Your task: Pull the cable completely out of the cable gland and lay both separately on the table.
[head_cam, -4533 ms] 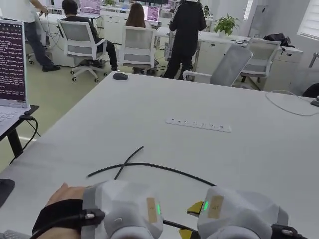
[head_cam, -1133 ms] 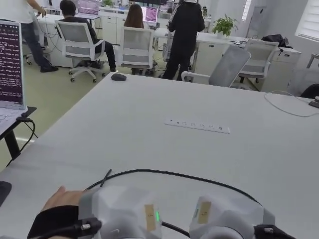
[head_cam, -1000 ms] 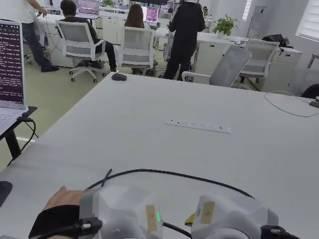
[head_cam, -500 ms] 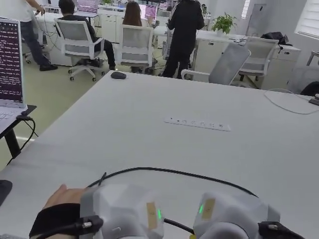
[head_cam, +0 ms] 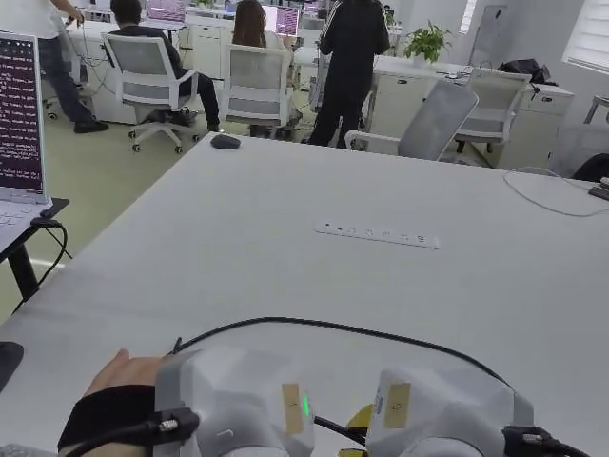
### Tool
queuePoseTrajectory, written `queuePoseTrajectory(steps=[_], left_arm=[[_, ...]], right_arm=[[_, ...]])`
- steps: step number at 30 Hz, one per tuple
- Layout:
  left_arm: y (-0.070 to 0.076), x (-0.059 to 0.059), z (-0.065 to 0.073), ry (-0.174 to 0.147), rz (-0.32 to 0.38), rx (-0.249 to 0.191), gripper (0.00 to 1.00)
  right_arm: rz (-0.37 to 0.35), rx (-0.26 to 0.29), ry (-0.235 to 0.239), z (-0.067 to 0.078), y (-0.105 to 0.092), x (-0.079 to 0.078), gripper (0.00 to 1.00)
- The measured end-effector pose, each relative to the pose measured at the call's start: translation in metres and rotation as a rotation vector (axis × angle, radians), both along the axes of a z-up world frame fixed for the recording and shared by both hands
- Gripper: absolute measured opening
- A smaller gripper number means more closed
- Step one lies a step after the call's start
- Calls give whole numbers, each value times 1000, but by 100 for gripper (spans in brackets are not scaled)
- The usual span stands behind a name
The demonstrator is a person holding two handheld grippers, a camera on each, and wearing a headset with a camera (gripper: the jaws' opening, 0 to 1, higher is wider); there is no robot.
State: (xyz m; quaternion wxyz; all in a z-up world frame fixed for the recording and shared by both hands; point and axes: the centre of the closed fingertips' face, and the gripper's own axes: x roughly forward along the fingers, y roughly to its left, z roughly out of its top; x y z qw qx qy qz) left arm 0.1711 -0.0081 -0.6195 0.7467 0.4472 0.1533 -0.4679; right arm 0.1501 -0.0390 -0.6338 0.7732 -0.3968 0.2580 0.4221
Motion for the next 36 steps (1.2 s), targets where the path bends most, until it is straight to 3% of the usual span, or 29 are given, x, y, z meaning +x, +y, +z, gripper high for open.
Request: queuePoseTrajectory(steps=[3, 6, 13, 15, 17, 23, 29, 34, 36], left_arm=[[-2, -1, 1, 4, -4, -15, 17], [1, 2, 1, 1, 12, -12, 17], [2, 2, 2, 0, 15, -13, 17], [2, 2, 1, 2, 17, -12, 17], [2, 3, 1, 1, 19, -12, 17], [2, 2, 0, 8, 16, -9, 17], [1, 1, 0, 11, 8, -6, 17], [0, 0, -1, 13, 2, -7, 17], [1, 1, -1, 15, 12, -8, 17]], right_arm=[[-44, 27, 28, -2, -3, 3, 3], [-87, -30, 40, -9, -15, 5, 3], [-140, -101, 68, -19, -30, 6, 3], [-159, -138, 58, -20, -36, 8, 11], [-147, -117, 40, -15, -33, 9, 18], [-52, -23, 31, -6, -8, 3, 17], [-22, 34, 17, 2, -1, 2, 4], [-44, 18, 20, -1, -4, 3, 3], [-79, -24, 33, -7, -14, 5, 3]])
